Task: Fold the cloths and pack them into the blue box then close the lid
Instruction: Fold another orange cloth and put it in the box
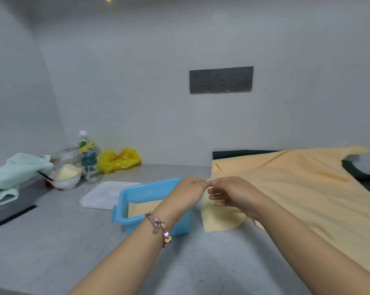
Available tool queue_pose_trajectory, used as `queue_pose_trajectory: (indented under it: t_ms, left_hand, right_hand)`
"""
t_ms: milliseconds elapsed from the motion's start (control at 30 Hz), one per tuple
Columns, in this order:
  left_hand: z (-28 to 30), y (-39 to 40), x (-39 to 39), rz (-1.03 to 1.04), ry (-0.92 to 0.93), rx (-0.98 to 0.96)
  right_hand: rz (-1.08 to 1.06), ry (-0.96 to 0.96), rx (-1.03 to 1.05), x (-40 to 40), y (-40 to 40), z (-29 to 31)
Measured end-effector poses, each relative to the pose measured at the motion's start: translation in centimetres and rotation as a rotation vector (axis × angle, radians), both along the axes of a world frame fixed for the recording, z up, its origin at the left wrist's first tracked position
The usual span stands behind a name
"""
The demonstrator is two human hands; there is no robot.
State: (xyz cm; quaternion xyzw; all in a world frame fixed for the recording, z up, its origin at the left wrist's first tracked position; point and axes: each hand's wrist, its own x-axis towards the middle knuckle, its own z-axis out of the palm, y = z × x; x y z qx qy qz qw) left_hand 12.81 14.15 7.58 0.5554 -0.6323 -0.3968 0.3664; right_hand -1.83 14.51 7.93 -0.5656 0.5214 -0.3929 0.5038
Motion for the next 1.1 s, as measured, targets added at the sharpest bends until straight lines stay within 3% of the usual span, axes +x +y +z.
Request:
queue_pose_trajectory:
  t_ms: [167,267,567,667,767,967,1100]
  left_hand:
    - [-2.4,-0.1,-6.2,-0.117,0.009,0.006]
    - [-4.7,-0.3,-8.8,-0.143,-0.01,0.017]
    - [-11.0,-2.4,-11.5,-0.216,-0.47,-0.213]
    - [-12.1,-3.0,-11.2,-0.156,-0.64,-0.359]
    - [-12.0,-3.0,-10.7,-0.114,-0.657,-0.389]
    - [-11.3,-1.1,-9.4,-0.211,-0.778,-0.43]
    - [-10.5,0.0,-8.7,-0.294,-0.83,-0.427]
  right_hand:
    - [-0.07,0.045,-0.04,-5.9,1.8,-2.0]
    - [-0.104,0.165,-0.033,-8.9,1.9,-4.1]
    - [-0.178,0.72,-0.119,-14.8,0.9,-10.2]
    - [-0.2,0.762,-0.184,-15.5,0.7,-11.7]
    - [-0.248,0.76,-0.242,-15.6,0.9,-12.2]
    - [-0.157,0.861,-0.364,-16.9,4.3,-12.9]
    - [-0.256,0.95,-0.467,-18.1,7.0,-12.8]
